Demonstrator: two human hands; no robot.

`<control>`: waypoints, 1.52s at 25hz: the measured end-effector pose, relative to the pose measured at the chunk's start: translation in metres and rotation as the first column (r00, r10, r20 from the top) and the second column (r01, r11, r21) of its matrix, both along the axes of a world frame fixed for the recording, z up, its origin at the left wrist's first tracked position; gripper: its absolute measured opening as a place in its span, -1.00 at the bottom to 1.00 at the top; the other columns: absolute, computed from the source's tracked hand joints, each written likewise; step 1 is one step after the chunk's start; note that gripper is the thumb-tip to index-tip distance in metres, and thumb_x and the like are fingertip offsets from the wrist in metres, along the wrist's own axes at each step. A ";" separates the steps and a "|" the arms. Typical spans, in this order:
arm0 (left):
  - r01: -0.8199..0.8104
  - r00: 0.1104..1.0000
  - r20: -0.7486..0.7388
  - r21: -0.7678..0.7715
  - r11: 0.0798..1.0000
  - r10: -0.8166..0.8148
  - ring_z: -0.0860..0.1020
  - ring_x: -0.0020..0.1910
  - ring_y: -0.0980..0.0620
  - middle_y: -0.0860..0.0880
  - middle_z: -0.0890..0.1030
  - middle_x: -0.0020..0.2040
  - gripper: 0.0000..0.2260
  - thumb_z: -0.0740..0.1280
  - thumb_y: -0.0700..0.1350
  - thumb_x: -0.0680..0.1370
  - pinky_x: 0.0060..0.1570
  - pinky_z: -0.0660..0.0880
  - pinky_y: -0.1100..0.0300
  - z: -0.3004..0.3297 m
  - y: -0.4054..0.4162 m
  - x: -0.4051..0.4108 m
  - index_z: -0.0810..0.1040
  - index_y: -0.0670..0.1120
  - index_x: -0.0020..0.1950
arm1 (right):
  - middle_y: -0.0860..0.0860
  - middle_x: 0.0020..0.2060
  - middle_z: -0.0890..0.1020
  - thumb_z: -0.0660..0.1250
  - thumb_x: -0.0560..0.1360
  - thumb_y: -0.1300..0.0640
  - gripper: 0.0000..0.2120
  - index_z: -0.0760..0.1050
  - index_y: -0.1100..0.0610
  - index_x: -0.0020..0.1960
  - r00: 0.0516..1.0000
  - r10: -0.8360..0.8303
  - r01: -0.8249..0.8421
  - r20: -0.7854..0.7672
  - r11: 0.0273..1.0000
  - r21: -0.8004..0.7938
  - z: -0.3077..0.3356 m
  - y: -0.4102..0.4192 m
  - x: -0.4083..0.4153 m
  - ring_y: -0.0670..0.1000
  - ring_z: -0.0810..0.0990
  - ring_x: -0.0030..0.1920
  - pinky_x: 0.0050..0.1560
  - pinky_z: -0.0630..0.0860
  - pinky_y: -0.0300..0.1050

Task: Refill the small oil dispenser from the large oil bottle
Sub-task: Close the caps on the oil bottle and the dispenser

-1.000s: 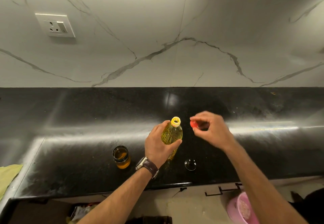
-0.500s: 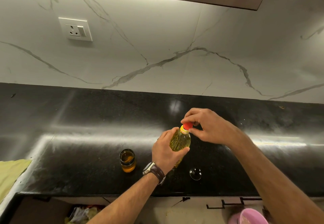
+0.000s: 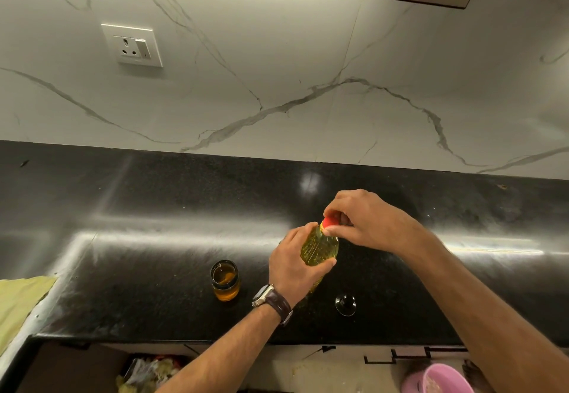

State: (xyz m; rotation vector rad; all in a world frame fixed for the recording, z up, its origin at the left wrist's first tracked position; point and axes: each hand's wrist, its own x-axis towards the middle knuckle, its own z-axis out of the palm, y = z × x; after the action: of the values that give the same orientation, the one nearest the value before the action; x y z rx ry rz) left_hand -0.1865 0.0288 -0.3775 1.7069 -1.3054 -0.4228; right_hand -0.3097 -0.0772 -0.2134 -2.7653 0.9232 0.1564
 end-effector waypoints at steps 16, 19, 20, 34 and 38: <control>0.020 1.000 0.009 0.005 1.000 -0.020 0.52 0.19 0.26 0.23 0.54 0.27 -0.31 0.50 0.32 0.38 0.18 0.57 0.21 0.001 -0.002 0.003 0.42 0.16 0.46 | -0.05 0.22 0.55 0.47 0.56 -0.02 -0.61 0.58 -0.07 0.38 0.987 0.092 -0.091 -0.134 0.996 0.011 0.011 -0.003 0.009 -0.08 0.53 0.19 0.24 0.56 -0.13; 0.023 1.000 0.006 0.009 1.000 -0.023 0.52 0.19 0.24 0.21 0.54 0.28 -0.30 0.49 0.32 0.39 0.19 0.57 0.19 -0.001 -0.002 0.003 0.43 0.14 0.46 | -0.05 0.21 0.54 0.47 0.55 -0.04 -0.60 0.57 -0.06 0.36 0.989 0.088 -0.086 -0.121 0.996 0.025 0.010 -0.005 0.011 -0.07 0.53 0.19 0.23 0.56 -0.12; 0.022 1.000 0.004 0.010 1.000 -0.023 0.52 0.20 0.25 0.21 0.54 0.28 -0.30 0.49 0.32 0.39 0.19 0.57 0.19 -0.001 -0.003 0.004 0.42 0.14 0.47 | -0.05 0.21 0.54 0.46 0.55 -0.08 -0.60 0.56 -0.07 0.36 0.988 0.100 -0.098 -0.120 0.995 0.019 0.009 -0.005 0.011 -0.08 0.53 0.18 0.21 0.56 -0.13; 0.060 0.998 -0.007 0.076 0.995 -0.060 0.57 0.16 0.21 0.19 0.60 0.21 -0.34 0.47 0.33 0.39 0.14 0.61 0.15 -0.012 -0.002 0.012 0.48 0.11 0.42 | -0.03 -0.02 0.61 -0.20 0.56 -0.46 -0.26 0.49 0.02 0.23 0.937 0.299 -0.347 -0.183 0.867 -0.358 -0.029 -0.034 0.000 -0.05 0.59 -0.16 -0.23 0.44 -0.23; 0.035 0.999 -0.025 0.083 0.996 -0.033 0.58 0.12 0.22 0.20 0.61 0.17 -0.37 0.43 0.36 0.39 0.10 0.62 0.18 -0.015 -0.002 0.009 0.49 0.11 0.38 | -0.10 -0.37 0.51 -0.25 0.63 -0.42 -0.28 0.51 -0.01 -0.17 0.960 0.256 -0.276 -0.110 0.827 -0.489 -0.044 -0.034 0.005 -0.10 0.46 -0.45 -0.44 0.21 -0.30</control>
State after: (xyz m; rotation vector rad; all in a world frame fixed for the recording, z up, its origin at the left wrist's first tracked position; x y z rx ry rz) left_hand -0.1776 0.0263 -0.3929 1.7455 -1.3177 -0.5231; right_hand -0.3051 -0.1107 -0.2575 -3.3845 0.6459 0.0120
